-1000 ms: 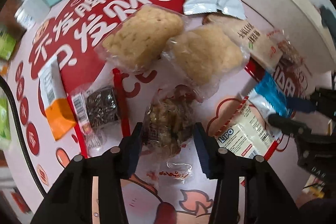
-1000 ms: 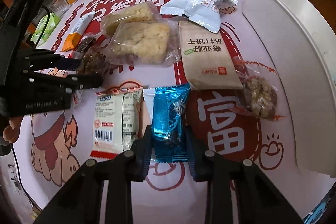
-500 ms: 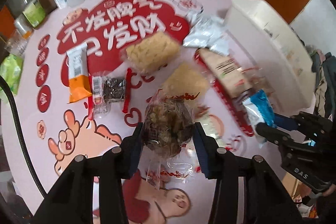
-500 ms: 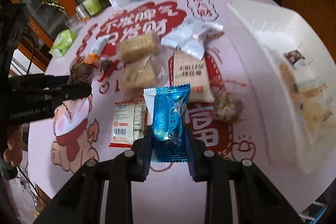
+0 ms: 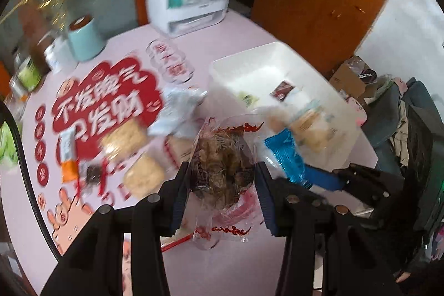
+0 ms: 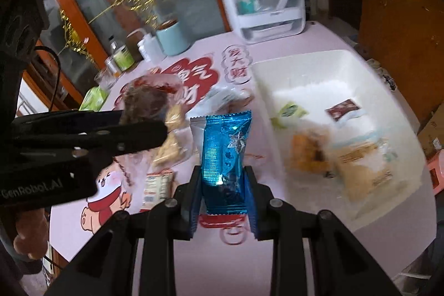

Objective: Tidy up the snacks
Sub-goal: 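Carry the nut bag and blue foil packet over the white bin and open both tools, then withdraw both tools from the bin back over the snacks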

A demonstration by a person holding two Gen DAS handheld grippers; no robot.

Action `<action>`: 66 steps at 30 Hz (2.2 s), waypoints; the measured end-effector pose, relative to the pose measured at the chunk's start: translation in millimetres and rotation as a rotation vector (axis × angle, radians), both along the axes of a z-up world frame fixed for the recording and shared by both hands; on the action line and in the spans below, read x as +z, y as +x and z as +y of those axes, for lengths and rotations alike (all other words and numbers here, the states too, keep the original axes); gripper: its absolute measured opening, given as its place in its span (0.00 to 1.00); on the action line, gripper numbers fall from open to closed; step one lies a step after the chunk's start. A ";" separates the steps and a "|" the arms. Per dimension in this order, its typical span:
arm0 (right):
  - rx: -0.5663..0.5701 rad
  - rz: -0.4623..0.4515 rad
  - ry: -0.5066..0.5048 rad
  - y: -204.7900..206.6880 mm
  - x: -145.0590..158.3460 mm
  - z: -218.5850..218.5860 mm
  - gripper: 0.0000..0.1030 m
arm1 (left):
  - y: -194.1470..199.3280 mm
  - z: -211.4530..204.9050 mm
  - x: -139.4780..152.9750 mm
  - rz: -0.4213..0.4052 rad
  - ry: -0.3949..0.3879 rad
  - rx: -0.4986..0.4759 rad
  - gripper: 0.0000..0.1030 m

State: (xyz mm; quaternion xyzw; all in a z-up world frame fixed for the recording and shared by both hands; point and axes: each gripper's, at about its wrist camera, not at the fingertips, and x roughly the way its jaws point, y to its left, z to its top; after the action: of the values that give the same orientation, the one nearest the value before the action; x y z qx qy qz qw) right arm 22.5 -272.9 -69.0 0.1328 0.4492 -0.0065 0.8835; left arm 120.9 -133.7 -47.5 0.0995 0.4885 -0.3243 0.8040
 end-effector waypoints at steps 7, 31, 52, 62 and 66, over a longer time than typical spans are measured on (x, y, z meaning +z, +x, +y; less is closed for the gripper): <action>-0.094 -0.002 -0.020 -9.6 0.4 -72.6 0.28 | -10.6 -85.3 3.2 -0.006 0.001 -0.048 0.43; -0.195 0.091 -0.035 60.7 -31.8 -192.1 0.49 | 48.5 -201.2 -20.6 -0.008 0.064 0.092 0.74; -0.101 0.074 -0.067 30.0 -17.0 -148.2 0.51 | 21.4 -132.3 1.9 -0.055 0.086 0.205 0.93; 0.020 -0.003 -0.094 33.3 15.3 -89.6 0.51 | 6.0 -55.6 38.9 -0.123 0.067 0.324 0.93; 0.079 -0.030 -0.100 40.0 24.3 -57.6 0.51 | -1.0 -10.7 55.1 -0.160 0.062 0.390 0.93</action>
State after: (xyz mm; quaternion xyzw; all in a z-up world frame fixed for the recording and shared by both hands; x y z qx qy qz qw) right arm 62.5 -330.6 -44.7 0.0706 0.4397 0.0078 0.8953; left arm 119.9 -144.4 7.7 0.0532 0.4426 -0.1385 0.8843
